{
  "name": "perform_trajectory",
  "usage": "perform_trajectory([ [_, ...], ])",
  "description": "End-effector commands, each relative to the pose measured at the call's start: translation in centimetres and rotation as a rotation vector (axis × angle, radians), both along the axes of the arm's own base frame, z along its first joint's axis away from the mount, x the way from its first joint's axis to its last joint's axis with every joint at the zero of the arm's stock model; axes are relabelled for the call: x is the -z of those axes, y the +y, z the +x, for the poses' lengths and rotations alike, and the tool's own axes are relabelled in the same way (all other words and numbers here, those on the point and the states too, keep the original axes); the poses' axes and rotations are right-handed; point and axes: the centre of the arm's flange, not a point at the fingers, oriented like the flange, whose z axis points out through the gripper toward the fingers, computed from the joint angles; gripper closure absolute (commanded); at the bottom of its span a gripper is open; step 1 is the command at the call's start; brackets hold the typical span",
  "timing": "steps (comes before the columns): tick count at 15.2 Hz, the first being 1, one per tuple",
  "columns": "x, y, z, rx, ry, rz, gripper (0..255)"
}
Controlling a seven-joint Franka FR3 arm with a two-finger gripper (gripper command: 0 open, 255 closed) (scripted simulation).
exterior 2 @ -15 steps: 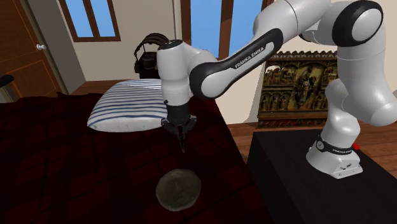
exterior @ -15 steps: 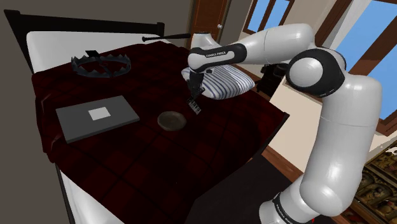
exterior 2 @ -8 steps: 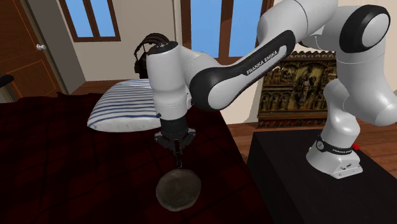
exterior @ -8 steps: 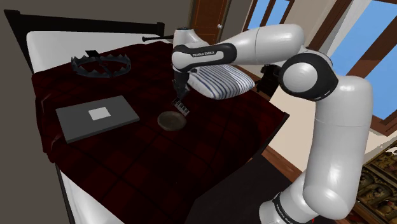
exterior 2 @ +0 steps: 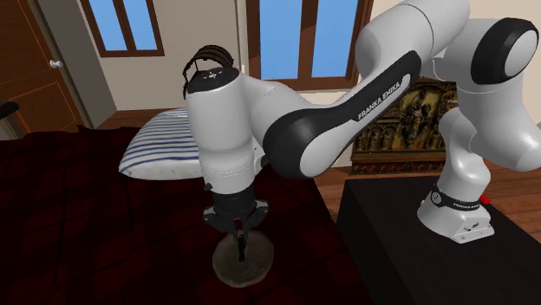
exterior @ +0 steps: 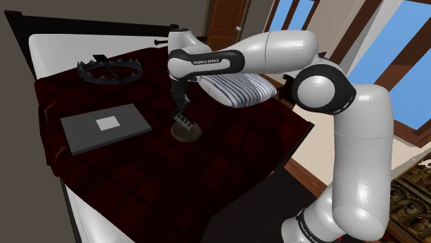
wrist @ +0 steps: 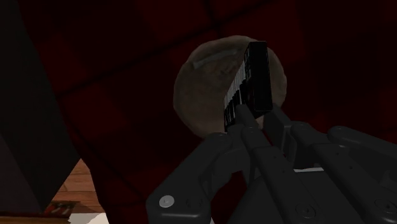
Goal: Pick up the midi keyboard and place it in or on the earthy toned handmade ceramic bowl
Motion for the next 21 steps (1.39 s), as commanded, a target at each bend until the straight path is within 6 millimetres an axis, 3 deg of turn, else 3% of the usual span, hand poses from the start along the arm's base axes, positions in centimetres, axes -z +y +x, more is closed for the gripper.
perform_trajectory([
  [1, 0.9, 0.1, 0.1, 0.001, 0.000, 0.000, 255],
  [17, 9.2, 0.1, 0.1, 0.001, 0.000, 0.000, 255],
  [21, 9.2, 0.1, 0.1, 0.001, 0.000, 0.000, 255],
])
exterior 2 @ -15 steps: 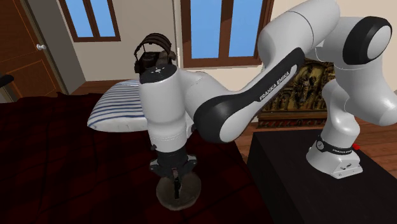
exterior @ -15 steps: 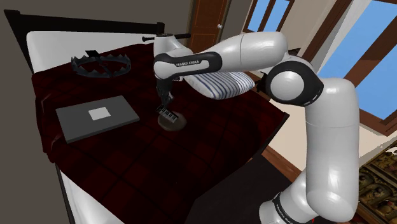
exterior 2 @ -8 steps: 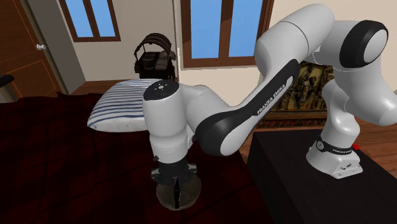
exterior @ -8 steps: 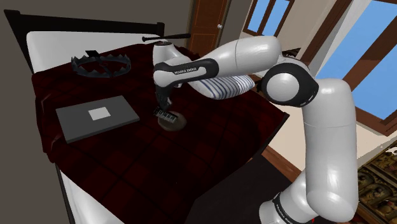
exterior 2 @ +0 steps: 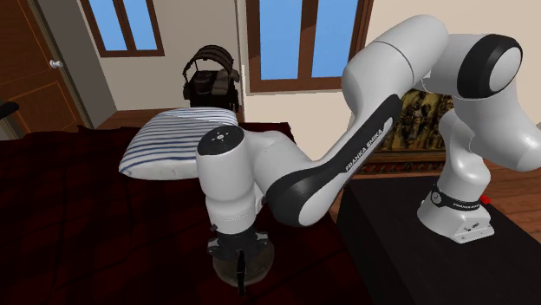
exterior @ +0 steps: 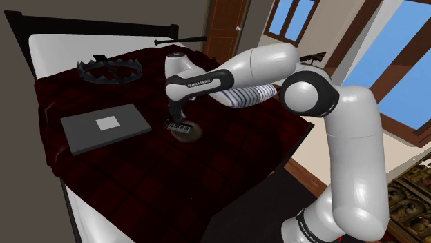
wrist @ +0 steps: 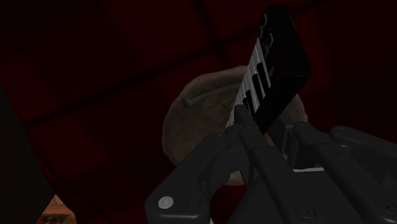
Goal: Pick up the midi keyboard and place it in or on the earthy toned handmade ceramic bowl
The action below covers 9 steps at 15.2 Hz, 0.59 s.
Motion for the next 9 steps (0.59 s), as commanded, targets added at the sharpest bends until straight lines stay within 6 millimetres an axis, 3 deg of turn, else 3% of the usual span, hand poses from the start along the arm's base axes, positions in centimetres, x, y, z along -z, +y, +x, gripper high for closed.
perform_trajectory([
  [1, 0.78, -0.83, -0.02, 0.008, 0.009, -0.009, 255],
  [3, 0.78, -0.83, -0.01, 0.008, 0.009, -0.009, 255],
  [4, 0.95, -0.75, 0.03, 0.007, 0.009, -0.009, 0],
  [9, 0.77, -0.83, -0.01, 0.008, 0.009, -0.009, 0],
])
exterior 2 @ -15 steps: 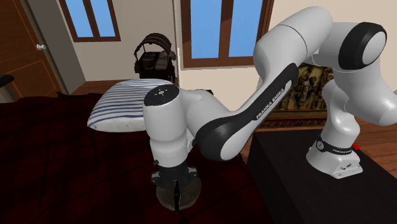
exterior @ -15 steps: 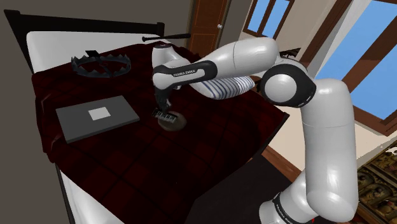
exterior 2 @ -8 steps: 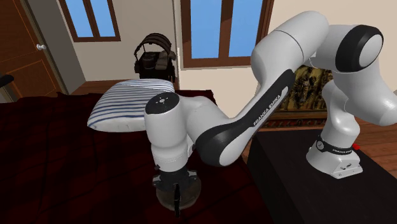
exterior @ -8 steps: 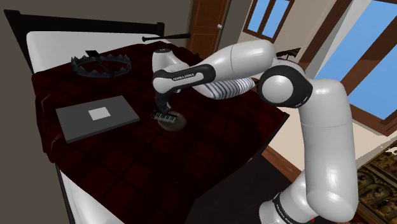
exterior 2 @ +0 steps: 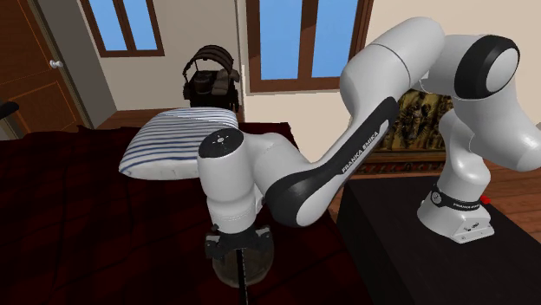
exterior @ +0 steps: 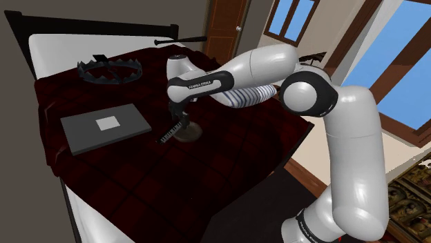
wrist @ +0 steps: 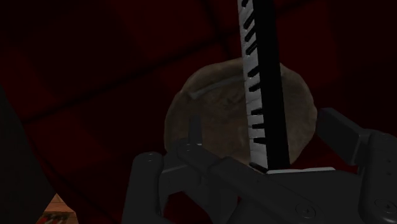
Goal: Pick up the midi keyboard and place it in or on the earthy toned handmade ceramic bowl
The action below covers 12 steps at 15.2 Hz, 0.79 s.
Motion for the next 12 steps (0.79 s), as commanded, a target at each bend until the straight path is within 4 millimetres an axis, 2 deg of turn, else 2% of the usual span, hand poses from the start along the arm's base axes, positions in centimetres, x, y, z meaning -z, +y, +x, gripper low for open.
perform_trajectory([
  [1, -1.4, 0.2, 0.1, 0.000, 0.000, 0.000, 0],
  [4, -5.0, 0.5, 0.2, 0.000, 0.000, 0.000, 0],
  [12, -5.0, 0.5, 0.2, 0.000, 0.000, 0.000, 0],
])
